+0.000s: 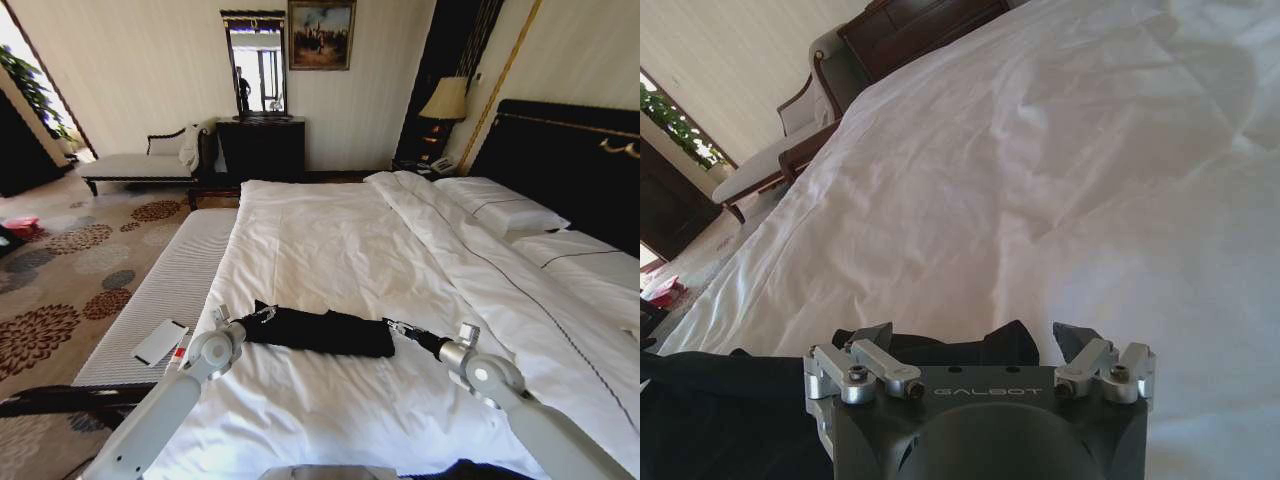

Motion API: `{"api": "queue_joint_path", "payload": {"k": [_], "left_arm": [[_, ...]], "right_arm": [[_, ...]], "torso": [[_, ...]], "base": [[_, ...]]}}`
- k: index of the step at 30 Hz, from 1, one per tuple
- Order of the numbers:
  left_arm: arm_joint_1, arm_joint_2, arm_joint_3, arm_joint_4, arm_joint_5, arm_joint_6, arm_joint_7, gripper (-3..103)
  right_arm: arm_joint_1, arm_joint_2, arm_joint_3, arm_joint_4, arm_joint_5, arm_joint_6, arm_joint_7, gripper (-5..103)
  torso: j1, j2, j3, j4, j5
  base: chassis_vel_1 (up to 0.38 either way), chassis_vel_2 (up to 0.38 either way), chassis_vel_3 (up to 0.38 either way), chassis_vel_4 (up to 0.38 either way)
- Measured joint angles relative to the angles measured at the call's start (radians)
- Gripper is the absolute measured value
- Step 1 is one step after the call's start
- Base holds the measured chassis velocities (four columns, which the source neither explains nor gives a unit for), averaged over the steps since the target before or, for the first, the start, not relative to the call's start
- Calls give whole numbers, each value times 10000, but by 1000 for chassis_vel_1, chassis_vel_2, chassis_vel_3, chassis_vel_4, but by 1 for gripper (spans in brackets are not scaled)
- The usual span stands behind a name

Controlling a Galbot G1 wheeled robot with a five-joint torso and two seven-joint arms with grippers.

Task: Fold the clothes on the bed.

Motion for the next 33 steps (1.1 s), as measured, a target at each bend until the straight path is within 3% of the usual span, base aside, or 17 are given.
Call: {"api": "queue_joint_path", "payload": {"k": [3,13,20,23,27,30,32,33], "left_arm": [[-23,139,-92,-72,93,-19,-13,98],[446,504,-616,-738,445,-213,-10,100],[1039,840,-1018,-1338,1315,-509,148,100],[1495,1046,-1236,-1643,2661,-975,488,100],[1857,1094,-1435,-1820,3593,-1328,720,100],[2689,1043,-1946,-2006,5092,-2012,1074,100],[2876,1037,-2053,-2019,5443,-2181,1146,100],[3352,1004,-2319,-2030,6315,-2649,1236,100]], "right_arm": [[-108,0,171,71,-66,23,-68,99],[-363,-17,515,233,-613,352,-548,100],[-591,8,909,387,-1093,883,-841,100],[-966,147,1310,604,-1983,1515,-1116,100],[-1217,358,1560,774,-2409,2007,-1180,100],[-1541,804,1868,870,-3053,3088,-1388,100],[-1583,894,1917,901,-3085,3315,-1469,100],[-1669,1103,2016,1032,-3089,3717,-1501,100]], "torso": [[0,0,0,2,1],[0,0,0,2,1],[0,0,0,3,0],[0,0,0,1,0],[0,0,-1,0,1],[-1,0,0,-1,0],[0,1,-1,-1,0],[0,0,-1,1,1]], "base": [[0,0,0,0],[0,0,0,0],[0,0,0,0],[0,0,0,0],[0,0,0,0],[0,0,0,0],[0,0,0,0],[0,0,0,0]]}}
